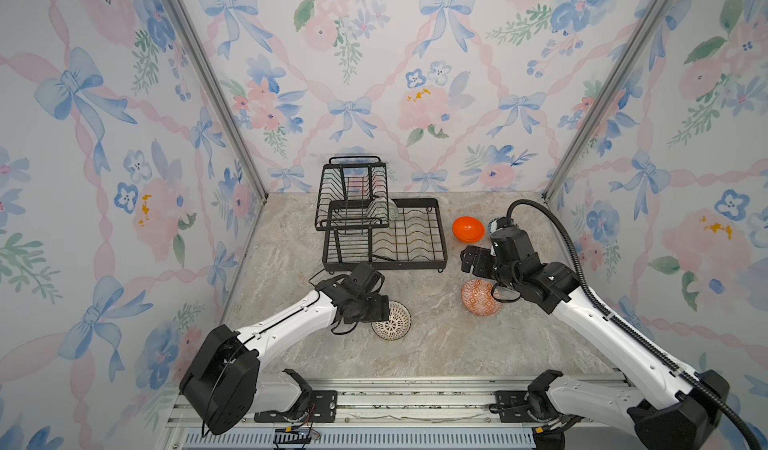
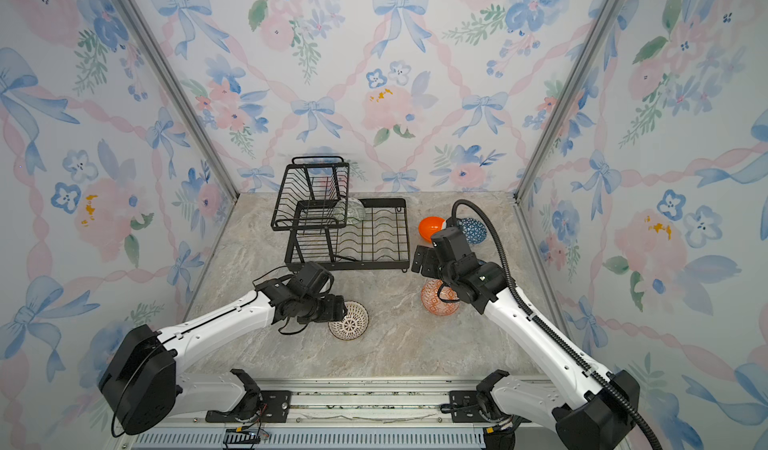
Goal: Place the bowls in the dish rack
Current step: 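Grasp the white maroon-patterned bowl's rim with left gripper and lift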
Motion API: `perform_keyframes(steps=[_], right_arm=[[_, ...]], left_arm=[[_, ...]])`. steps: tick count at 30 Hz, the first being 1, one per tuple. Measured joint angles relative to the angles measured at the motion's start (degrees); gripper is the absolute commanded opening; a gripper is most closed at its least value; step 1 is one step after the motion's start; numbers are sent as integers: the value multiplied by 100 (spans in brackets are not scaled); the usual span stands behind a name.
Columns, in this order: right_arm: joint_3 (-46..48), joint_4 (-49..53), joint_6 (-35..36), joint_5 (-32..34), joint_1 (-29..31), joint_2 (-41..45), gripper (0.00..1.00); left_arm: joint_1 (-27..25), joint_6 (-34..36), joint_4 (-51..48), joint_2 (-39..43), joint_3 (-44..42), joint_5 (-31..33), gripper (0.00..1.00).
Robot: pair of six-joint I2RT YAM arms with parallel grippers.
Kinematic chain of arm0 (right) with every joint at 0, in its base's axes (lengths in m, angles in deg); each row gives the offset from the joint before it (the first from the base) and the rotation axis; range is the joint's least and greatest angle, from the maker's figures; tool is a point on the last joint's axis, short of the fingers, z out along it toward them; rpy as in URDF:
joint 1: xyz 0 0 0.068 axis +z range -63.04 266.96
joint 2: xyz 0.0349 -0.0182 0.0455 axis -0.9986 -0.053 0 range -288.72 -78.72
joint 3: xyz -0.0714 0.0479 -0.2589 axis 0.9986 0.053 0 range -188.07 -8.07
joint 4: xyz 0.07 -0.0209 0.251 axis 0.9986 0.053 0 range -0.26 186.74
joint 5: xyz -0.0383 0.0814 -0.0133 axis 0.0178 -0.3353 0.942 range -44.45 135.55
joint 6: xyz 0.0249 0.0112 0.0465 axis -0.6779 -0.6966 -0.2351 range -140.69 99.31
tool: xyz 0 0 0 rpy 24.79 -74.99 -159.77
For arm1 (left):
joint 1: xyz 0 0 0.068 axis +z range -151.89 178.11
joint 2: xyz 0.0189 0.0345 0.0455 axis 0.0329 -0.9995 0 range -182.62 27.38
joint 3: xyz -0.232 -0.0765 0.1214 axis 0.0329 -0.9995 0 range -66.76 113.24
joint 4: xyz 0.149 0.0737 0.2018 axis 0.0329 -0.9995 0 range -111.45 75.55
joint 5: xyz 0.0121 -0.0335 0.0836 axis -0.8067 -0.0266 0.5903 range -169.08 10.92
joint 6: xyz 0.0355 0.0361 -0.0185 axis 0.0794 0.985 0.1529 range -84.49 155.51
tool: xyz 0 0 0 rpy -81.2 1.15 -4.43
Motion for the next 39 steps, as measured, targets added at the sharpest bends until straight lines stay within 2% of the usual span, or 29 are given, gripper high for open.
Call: perform_keyframes(steps=[8,12,16,34,39], right_arm=[[83,-461,125,-50,199,-22,97],[186,-643,151,-48,299,-22,97],[192,-776,151,-24,302,-22,97],[234,-1097,256,278,302,-24,97],[229,-1139,254,302,295,-101,97]], left_arm=[[0,44,-55,-402,0,-20,61],[0,57,-59,-562,35,-22,48],[0,94,-70,-717,210,-17,29],[-7,162,-72,-1176,562,-188,0],[-42,120,-170,-1176,697,-55,0]])
